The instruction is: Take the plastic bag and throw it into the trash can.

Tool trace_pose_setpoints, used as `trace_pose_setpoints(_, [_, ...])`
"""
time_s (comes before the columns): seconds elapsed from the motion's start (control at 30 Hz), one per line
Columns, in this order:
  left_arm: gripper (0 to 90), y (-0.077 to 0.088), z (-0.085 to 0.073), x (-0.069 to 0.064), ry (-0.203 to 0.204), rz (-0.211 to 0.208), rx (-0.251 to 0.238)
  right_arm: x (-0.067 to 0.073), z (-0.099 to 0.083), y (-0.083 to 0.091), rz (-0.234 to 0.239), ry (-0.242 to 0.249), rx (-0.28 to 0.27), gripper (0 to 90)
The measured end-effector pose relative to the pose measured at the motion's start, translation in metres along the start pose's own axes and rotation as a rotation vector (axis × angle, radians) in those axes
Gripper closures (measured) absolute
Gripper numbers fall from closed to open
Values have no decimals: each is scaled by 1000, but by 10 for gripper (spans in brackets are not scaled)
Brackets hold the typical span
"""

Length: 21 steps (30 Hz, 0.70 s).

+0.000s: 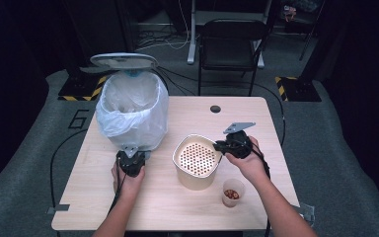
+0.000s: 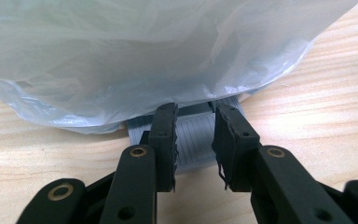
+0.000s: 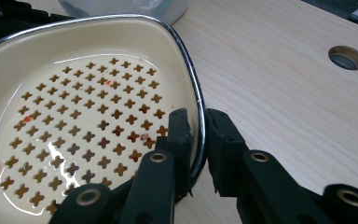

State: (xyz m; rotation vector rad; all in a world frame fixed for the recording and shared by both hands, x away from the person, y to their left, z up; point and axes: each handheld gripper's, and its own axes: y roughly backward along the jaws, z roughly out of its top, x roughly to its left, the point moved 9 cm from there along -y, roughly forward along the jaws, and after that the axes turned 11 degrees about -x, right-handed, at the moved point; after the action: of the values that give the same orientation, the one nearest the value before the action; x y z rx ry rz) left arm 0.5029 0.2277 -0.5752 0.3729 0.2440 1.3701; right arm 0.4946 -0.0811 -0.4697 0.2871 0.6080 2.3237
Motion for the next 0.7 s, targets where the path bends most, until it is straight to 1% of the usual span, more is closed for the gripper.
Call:
trace_pose_setpoints(0.03, [693, 0, 0, -1, 12, -5, 0, -1, -2, 4, -7, -5, 0, 801])
trace_pose_setpoints(0.07, [693, 0, 0, 0, 2, 1, -3, -2, -4, 7, -7, -1, 1, 801])
trace_pose_setpoints(0.1, [693, 0, 0, -2, 18, -5, -3, -3, -5, 9, -13, -4, -1, 796])
trace_pose_setpoints(0.13, [693, 0, 0, -1, 11, -4, -1, -4, -6, 11, -16, -4, -5, 747])
trace_pose_setpoints(0.17, [693, 0, 0, 0, 3, 1, -3, -4, -6, 14, -19, -14, -22, 665])
trace_pose_setpoints(0.2, [693, -1, 0, -3, 28, -6, -4, -4, -6, 18, -20, -28, -32, 622])
trace_pose_setpoints(0.23, [693, -1, 0, -1, 15, -4, -4, -3, -6, 22, -26, -37, -47, 591])
trace_pose_setpoints(0.27, [693, -1, 0, -1, 15, -4, -4, -3, -6, 27, -27, -37, -65, 563])
trace_pose_setpoints(0.37, [693, 0, 0, -1, 10, -2, -3, 0, -10, 40, -35, -37, -91, 482])
trace_pose_setpoints(0.47, [693, 0, 0, 0, 5, -2, -3, 7, -15, 52, -11, -43, -120, 413])
trace_pose_setpoints(0.5, [693, 0, 0, -1, 17, -2, -4, 9, -17, 55, -5, -42, -123, 396])
trace_pose_setpoints(0.53, [693, -1, 0, -1, 15, -6, -6, 12, -20, 57, 2, -36, -120, 381])
trace_pose_setpoints(0.57, [693, -1, 0, -3, 29, -8, -8, 15, -23, 60, 8, -37, -121, 363])
trace_pose_setpoints(0.6, [693, -1, 0, -1, 21, -2, -10, 19, -26, 62, 13, -35, -124, 348])
trace_pose_setpoints(0.63, [693, -1, 0, -1, 12, -5, -5, 22, -29, 64, 20, -33, -132, 336])
trace_pose_setpoints(0.7, [693, -1, 0, -1, 8, -4, -5, 29, -36, 68, 41, -33, -135, 311])
